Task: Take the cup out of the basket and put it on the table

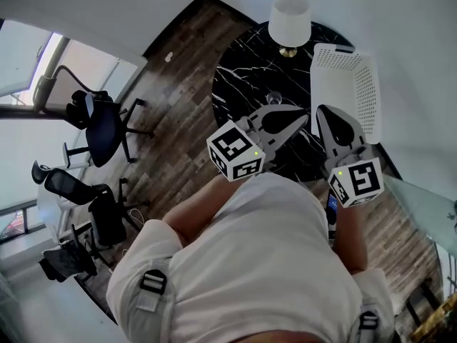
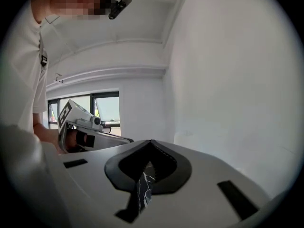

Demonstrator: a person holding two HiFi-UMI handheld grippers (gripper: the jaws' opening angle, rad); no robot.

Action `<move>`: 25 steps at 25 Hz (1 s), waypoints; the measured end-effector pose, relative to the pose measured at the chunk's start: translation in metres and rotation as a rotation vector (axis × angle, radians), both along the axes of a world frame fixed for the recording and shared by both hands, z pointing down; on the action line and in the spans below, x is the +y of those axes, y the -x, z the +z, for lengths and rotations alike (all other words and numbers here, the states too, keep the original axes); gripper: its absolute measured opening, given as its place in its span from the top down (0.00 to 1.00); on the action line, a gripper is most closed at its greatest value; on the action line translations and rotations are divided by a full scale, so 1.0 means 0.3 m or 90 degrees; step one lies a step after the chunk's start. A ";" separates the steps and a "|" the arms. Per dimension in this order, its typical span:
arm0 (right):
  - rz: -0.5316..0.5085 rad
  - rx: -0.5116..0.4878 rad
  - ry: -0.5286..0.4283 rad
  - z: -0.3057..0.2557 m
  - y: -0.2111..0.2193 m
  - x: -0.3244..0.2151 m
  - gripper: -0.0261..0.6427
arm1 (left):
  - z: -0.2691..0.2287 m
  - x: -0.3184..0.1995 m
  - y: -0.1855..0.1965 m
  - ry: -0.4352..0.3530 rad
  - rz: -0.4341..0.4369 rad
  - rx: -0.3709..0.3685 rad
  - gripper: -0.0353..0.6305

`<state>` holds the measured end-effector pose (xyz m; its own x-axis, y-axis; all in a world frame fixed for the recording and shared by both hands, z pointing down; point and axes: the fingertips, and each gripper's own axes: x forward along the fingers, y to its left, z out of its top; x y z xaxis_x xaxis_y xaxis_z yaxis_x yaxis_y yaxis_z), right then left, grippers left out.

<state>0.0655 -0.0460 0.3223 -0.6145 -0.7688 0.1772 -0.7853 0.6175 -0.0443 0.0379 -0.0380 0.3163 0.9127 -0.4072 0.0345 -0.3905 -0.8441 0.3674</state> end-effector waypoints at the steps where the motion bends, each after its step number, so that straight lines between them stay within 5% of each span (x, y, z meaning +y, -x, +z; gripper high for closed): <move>1: 0.004 -0.006 -0.010 -0.024 -0.001 0.009 0.95 | -0.026 0.008 -0.002 -0.019 -0.011 0.003 0.94; 8: 0.039 -0.015 -0.076 -0.155 0.003 0.074 0.95 | -0.140 0.030 0.012 -0.106 -0.103 0.027 0.94; 25: 0.057 -0.046 -0.084 -0.179 -0.007 0.108 0.95 | -0.136 0.056 -0.029 -0.092 -0.088 0.029 0.94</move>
